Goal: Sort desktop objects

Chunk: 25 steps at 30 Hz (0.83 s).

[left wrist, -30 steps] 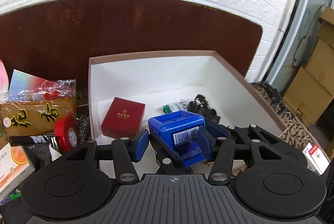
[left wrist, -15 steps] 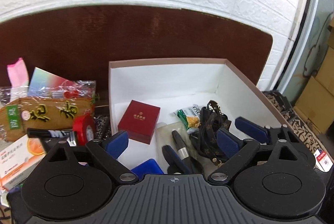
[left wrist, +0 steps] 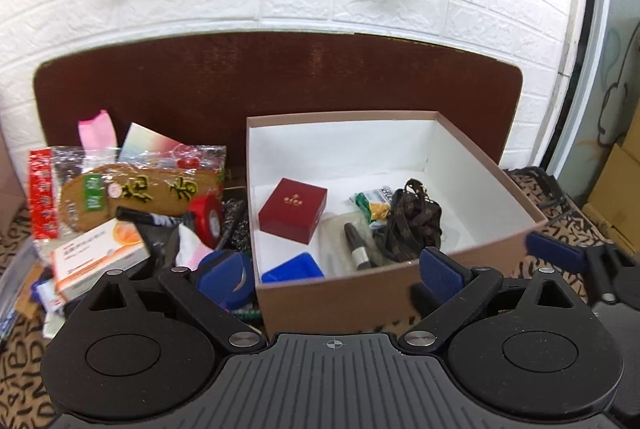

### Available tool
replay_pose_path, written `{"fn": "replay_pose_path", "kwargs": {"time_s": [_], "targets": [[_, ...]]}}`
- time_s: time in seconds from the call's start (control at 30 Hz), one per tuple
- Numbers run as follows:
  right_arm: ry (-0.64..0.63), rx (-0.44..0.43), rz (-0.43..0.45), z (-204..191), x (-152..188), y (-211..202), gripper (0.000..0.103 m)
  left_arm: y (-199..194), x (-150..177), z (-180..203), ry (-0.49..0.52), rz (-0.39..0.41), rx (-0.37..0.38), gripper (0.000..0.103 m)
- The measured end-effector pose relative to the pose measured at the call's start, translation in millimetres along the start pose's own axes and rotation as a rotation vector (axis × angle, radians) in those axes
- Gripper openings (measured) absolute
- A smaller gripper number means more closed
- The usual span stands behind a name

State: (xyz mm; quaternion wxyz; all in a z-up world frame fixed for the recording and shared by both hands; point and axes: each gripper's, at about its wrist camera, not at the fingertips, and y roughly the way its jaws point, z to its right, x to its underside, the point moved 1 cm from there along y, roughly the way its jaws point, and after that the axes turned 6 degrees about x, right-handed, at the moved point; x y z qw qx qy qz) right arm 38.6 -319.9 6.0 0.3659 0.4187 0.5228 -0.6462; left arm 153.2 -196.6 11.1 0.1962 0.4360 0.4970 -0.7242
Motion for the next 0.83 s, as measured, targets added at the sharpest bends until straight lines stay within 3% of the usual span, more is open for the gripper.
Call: {"fn": "replay_pose_path", "kwargs": {"time_s": [0.13,0.5,0.83], "targets": [[0.003,0.013,-0.01,-7.7,-0.5,51.1,0.103,-21.2,11.5,15.3,0.01,0.0,-0.004,0.101],[0.006,0.051,0.016,21.0,9.4,-25.3,0.103,-78.0,46.9,58.3,0.068,0.025,-0.001,0.101],[0.007,0.068,0.025,21.2,18.7,-50.6,0.103,-101.9,55.9,71.6,0.071,0.044,0.014,0.103]]}}
